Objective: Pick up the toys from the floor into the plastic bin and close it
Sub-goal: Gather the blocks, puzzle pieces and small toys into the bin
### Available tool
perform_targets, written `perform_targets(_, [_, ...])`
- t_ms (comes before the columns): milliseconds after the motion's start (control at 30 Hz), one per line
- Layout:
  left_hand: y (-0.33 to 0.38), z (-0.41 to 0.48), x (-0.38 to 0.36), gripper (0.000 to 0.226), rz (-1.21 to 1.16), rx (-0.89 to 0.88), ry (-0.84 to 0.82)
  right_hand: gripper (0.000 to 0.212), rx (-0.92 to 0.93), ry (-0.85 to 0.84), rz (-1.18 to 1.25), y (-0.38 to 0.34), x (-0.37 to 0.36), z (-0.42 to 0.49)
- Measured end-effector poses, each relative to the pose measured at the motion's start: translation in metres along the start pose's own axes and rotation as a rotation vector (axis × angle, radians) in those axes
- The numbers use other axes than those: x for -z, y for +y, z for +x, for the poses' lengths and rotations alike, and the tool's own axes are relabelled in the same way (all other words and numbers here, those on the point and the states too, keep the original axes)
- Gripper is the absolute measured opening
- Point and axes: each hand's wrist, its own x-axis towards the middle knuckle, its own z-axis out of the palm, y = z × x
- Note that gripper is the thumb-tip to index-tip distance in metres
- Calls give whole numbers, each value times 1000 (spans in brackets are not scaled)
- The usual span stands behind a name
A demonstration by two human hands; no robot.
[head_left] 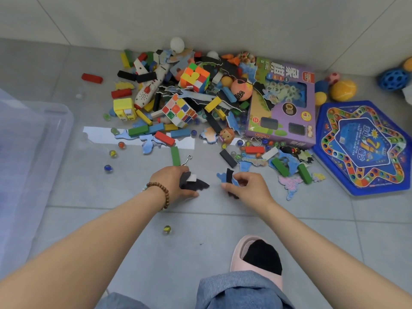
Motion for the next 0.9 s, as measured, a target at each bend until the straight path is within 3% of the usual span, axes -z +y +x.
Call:
perform_targets(133, [5,5,2,36,-43,-67,23,28,17,179,0,-12,16,26])
perform_targets(267, [7,14,6,50,-353,2,61,22,9,216,45,-19,11,46])
perform_targets(400, [10,19,22,56,-595,50,126,21,59,220,-185,-23,-4,50])
perform_targets(567, [-17,16,31,30,-709,119,217,29,94,279,-290,-24,-10,49])
perform_targets(700, [-43,10,25,27,-745,245,277,20,104,223,-133,-34,-15,46])
perform_targets(900, [-44,19,29,34,-731,234,261,17,-57,65,231,-53,-47,50])
